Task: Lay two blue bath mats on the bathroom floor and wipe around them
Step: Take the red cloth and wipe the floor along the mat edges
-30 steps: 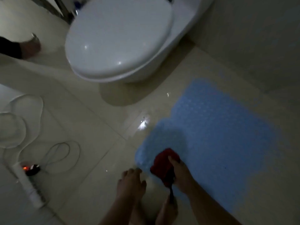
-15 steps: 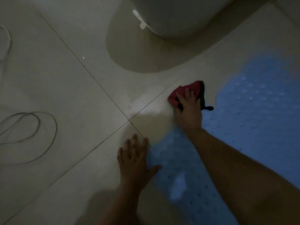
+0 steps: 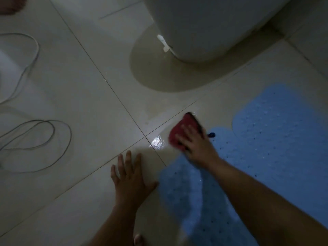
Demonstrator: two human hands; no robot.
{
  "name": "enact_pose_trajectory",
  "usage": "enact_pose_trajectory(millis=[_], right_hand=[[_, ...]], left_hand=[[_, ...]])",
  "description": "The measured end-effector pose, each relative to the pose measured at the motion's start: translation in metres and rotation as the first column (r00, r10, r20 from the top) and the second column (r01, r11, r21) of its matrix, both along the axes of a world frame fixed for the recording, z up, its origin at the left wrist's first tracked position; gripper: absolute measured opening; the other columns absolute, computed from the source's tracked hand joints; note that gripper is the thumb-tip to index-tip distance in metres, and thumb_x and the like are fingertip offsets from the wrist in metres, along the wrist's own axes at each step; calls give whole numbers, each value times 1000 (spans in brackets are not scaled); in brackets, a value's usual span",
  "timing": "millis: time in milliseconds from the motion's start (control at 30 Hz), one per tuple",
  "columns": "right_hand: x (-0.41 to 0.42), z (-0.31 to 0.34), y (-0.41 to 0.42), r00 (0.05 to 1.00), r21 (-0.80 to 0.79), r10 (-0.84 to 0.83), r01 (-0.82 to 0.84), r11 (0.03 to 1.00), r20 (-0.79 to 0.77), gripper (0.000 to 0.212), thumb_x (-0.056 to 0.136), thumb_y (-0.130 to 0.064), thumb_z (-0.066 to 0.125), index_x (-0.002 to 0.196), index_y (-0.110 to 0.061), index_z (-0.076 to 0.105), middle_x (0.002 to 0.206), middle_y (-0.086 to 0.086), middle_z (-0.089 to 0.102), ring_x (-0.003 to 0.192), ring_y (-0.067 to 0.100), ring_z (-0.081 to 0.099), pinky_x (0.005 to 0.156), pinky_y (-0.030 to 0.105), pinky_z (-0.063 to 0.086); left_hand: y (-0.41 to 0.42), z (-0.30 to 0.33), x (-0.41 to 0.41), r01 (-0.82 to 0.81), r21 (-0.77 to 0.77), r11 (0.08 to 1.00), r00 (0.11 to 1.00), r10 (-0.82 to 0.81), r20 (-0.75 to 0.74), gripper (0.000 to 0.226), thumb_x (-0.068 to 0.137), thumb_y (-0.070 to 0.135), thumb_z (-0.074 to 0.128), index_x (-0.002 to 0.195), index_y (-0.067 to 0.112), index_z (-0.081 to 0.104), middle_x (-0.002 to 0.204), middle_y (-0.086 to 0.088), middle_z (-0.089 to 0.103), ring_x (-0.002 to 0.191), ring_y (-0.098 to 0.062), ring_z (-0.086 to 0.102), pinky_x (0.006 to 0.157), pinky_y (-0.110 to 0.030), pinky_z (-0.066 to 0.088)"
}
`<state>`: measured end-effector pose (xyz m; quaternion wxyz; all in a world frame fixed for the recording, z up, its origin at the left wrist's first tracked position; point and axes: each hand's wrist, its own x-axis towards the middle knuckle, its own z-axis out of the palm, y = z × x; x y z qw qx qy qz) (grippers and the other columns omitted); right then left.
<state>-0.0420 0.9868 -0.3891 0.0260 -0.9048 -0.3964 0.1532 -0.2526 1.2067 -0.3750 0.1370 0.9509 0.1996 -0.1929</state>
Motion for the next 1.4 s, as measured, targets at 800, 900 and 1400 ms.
enact_pose_trajectory(millis=[800,900,1400], right_hand=[[134,9,-75,887,-134,-457,447,885,-65,64,100,-32,41,161,-26,23,171,12,4,157,33,5,123,62,13],[161,16,-71,811,-135,-575,561,817,-107,59,105,-33,38,161,-23,23,170,14,0,156,36,1,125,58,11],[249,11,-136,850,-68,-525,522,850,-36,59,100,-31,40,158,-22,30,170,11,9,156,31,10,125,58,7]], left_hand=[[-7,15,44,194,34,980,981,-194,-15,141,19,86,61,150,33,48,160,-11,43,141,-47,42,108,-72,25],[-26,21,72,322,27,946,939,-323,116,118,36,73,61,146,28,55,160,-10,44,143,-43,44,111,-68,25],[-251,-21,291,659,-80,748,650,-513,561,42,80,34,61,118,22,73,126,-1,64,117,-32,61,85,-42,45]])
